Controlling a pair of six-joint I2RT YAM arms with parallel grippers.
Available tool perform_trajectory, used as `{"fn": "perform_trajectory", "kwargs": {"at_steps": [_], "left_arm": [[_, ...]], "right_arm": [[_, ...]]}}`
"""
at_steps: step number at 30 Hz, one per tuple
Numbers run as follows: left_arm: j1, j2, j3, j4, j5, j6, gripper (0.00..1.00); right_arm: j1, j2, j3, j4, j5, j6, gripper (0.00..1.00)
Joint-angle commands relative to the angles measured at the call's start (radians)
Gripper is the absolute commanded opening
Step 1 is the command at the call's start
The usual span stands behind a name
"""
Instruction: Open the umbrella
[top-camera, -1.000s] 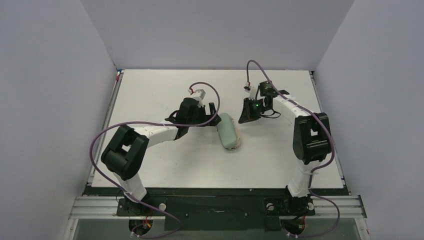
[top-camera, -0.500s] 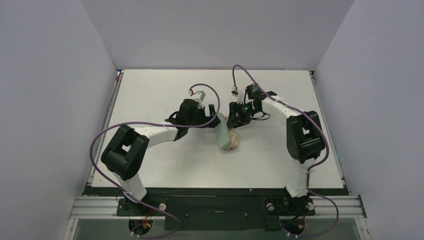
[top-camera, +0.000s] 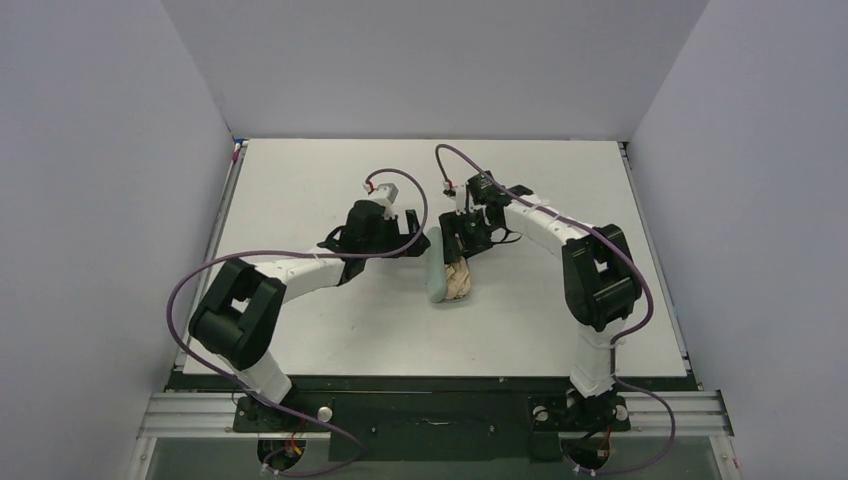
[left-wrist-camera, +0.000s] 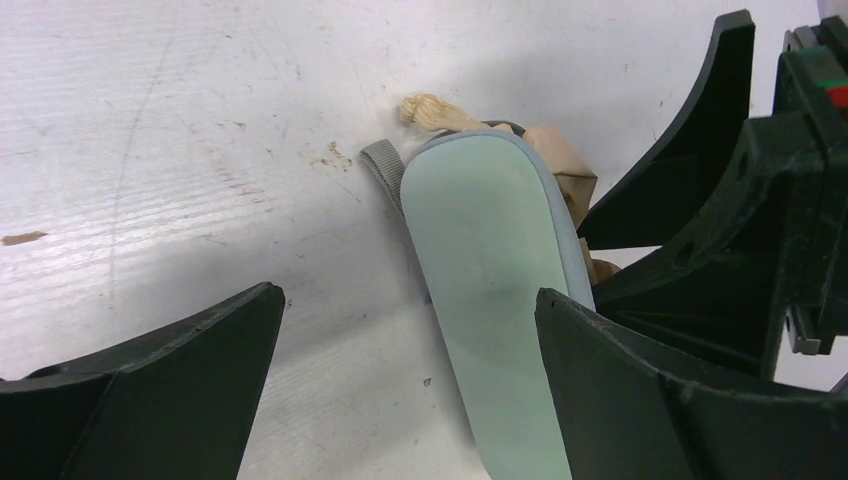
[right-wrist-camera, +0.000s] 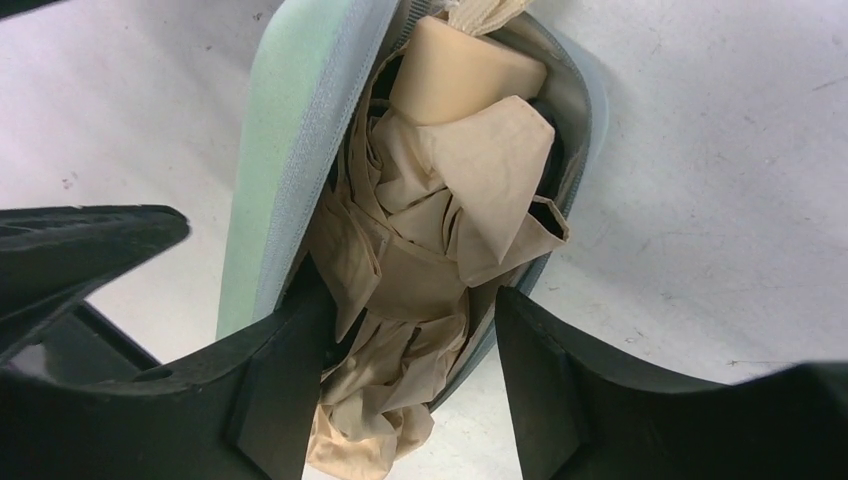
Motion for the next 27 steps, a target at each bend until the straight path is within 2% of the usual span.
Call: {"fn": "perform_trajectory", "kwargs": {"at_steps": [1, 2, 4, 8, 10, 13, 14, 21, 27], "left_arm": [[0.034, -0.073, -0.023, -0.011, -0.017, 0.002, 0.97], [0.038, -0.079, -0.027, -0.021, -0.018, 0.004, 1.00], [0.056, -0.093, -0.040, -0.036, -0.023, 0.006, 0.98], [0.129, -0.120, -0.080, -0.054, -0.021, -0.004, 0.97], [0.155, -0.137, -0.090, -0.065, -0.019, 0.003, 0.97], [0.179, -0.165, -0.096, -0.084, -0.015, 0.025, 0.97], [0.189, -0.169, -0.100, -0.089, -0.010, 0.030, 0.98], [0.202, -0.222, -0.113, -0.085, 0.005, 0.089, 0.98], [0.203, -0.232, -0.110, -0.077, 0.011, 0.112, 0.97]], "right_arm": [[0.056, -0.020, 0.024, -0.027, 0.146, -0.043, 0.57], [0.062, -0.020, 0.020, -0.029, 0.164, -0.050, 0.57], [0.080, -0.010, 0.014, -0.032, 0.193, -0.062, 0.55], [0.114, 0.025, -0.007, -0.031, 0.247, -0.071, 0.45], [0.121, 0.035, -0.020, -0.031, 0.252, -0.079, 0.35], [0.107, 0.034, -0.006, -0.048, 0.243, -0.111, 0.05], [0.101, 0.032, 0.004, -0.058, 0.234, -0.115, 0.01], [-0.013, -0.021, 0.153, -0.126, 0.100, -0.117, 0.00], [-0.118, -0.068, 0.192, -0.141, 0.024, -0.140, 0.00]]}}
